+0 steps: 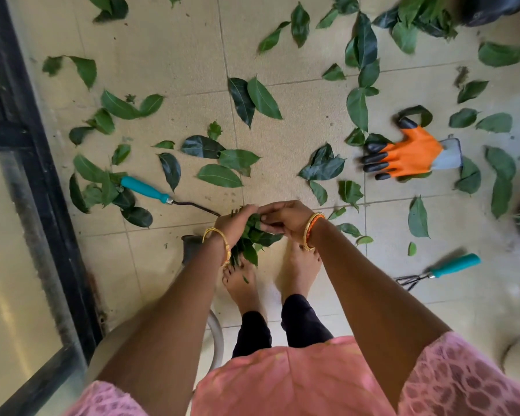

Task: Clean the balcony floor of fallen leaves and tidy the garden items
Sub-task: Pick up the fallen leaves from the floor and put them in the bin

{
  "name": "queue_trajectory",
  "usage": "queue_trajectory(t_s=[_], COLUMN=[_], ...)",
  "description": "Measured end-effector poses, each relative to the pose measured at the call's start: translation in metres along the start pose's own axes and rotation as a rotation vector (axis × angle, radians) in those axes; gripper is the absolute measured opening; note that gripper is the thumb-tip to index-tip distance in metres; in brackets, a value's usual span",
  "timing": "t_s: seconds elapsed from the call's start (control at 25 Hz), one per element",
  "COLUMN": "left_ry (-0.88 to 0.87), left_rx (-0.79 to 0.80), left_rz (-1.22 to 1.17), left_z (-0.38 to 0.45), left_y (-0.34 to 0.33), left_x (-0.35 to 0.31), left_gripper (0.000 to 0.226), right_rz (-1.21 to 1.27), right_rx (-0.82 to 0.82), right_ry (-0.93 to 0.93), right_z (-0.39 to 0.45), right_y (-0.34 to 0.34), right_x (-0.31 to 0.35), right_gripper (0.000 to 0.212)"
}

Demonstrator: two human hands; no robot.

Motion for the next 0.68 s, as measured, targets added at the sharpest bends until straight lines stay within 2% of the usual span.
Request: queue_trajectory(t_s=[0.12, 0.28, 0.32, 0.36, 0.4, 0.44, 0.48, 0.56, 0.64, 0.68], left_ry=[0.034, 0.030, 0.020, 0.016, 0.024, 0.037, 0.053, 0.073, 0.086, 0.088], left_rx=[0.001, -0.072, -0.077, -0.082, -0.081, -0.085, -0.086, -0.100, -0.125, -0.135], left_rz=[-0.028, -0.089, -0.119, -0.141, -0.156, -0.162, -0.165, -0.163, -0.155, -0.151], left_z=[0.008, 0.010, 0.011, 0.013, 0.016, 0.021, 0.026, 0.034, 0.040, 0.041], left_y=[0.012, 0.024, 0.026, 0.027, 0.028, 0.029, 0.030, 0.032, 0.036, 0.036], left_x=[0.019, 0.042, 0.045, 0.050, 0.054, 0.058, 0.061, 0.065, 0.067, 0.066], left_gripper=[0.031, 0.023, 0.021, 0.022, 0.023, 0.022, 0.020, 0.020, 0.020, 0.022], right_rz=[-0.020, -0.321, -0.403, -0.496, -0.617, -0.569, -0.508, -0.652, -0.825, -0.964], right_rx=[-0.088, -0.387, -0.366, -0.403, -0.457, -0.549, -0.522, -0.537, -0.549, -0.550], right_ry=[-0.047, -0.096, -0.096, -0.103, -0.132, -0.059, 0.012, 0.046, 0.117, 0.161], right_z=[0.003, -0.003, 0.027, 0.075, 0.108, 0.135, 0.155, 0.133, 0.050, 0.025], right_y=[0.009, 0.037, 0.051, 0.083, 0.116, 0.126, 0.111, 0.078, 0.025, 0.020], right_x=[-0.025, -0.055, -0.089, -0.145, -0.191, -0.212, -0.224, -0.197, -0.090, -0.075], right_gripper=[0.017, 0.013, 0.014, 0.024, 0.050, 0.074, 0.078, 0.053, 0.043, 0.040])
Point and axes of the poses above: each hand's wrist, its own z-axis towards the middle knuckle, its own y-axis out of the back of the hand, x = y × z, the point moved 8 cm from there along z, towards the middle knuckle, and after that the axes turned 10 degrees about y, right-handed, at the moved point
